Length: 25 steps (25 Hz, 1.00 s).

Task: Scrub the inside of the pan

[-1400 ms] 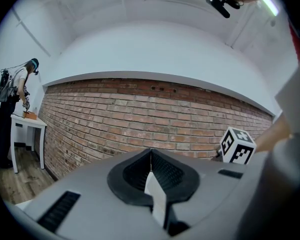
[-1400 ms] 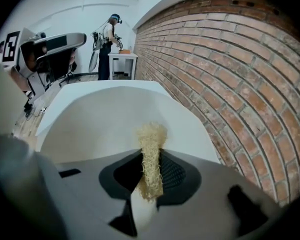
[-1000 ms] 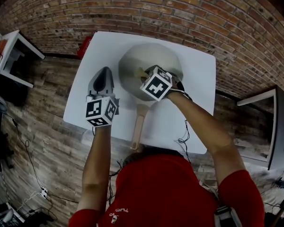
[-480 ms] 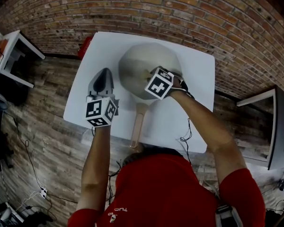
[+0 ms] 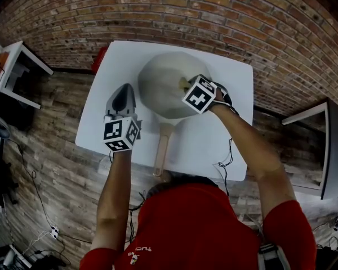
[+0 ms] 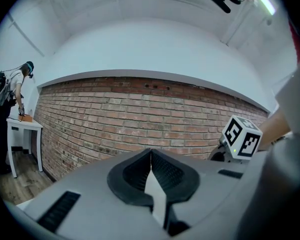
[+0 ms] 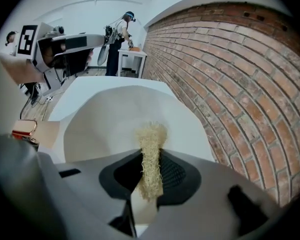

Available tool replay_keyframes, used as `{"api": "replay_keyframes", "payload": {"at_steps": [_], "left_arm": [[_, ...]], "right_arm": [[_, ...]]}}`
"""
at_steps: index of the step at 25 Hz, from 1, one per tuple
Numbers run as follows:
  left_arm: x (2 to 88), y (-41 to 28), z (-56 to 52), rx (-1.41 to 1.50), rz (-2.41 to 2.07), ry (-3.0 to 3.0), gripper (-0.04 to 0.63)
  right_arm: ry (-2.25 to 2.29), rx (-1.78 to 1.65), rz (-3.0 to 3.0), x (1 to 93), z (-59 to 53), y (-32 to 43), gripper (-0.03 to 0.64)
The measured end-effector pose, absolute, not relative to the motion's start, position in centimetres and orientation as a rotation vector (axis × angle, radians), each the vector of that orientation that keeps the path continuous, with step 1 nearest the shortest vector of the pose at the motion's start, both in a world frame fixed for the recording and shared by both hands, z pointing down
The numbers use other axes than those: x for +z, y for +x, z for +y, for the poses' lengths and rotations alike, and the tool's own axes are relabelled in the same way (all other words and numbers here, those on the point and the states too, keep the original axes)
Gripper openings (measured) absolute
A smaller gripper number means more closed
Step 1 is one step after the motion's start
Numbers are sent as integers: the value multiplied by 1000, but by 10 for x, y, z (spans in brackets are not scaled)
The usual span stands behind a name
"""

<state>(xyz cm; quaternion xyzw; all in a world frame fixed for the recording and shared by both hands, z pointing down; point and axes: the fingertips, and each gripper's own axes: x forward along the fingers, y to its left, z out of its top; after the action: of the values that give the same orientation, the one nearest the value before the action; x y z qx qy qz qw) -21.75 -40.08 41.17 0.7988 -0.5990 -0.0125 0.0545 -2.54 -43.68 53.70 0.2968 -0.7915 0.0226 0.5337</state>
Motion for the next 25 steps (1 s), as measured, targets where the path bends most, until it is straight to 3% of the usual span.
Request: {"api": "replay_keyframes", "payload": {"at_steps": [17,25], "left_arm": [[330,-148,-380,-122,-1718,2571,15],[307,-128,-360,-148,-1663,2633,15]], "right_arm": [[1018,48,-2742,350,-389,-65,87],[1013,29,-2983,311,-361,-73,86]]}}
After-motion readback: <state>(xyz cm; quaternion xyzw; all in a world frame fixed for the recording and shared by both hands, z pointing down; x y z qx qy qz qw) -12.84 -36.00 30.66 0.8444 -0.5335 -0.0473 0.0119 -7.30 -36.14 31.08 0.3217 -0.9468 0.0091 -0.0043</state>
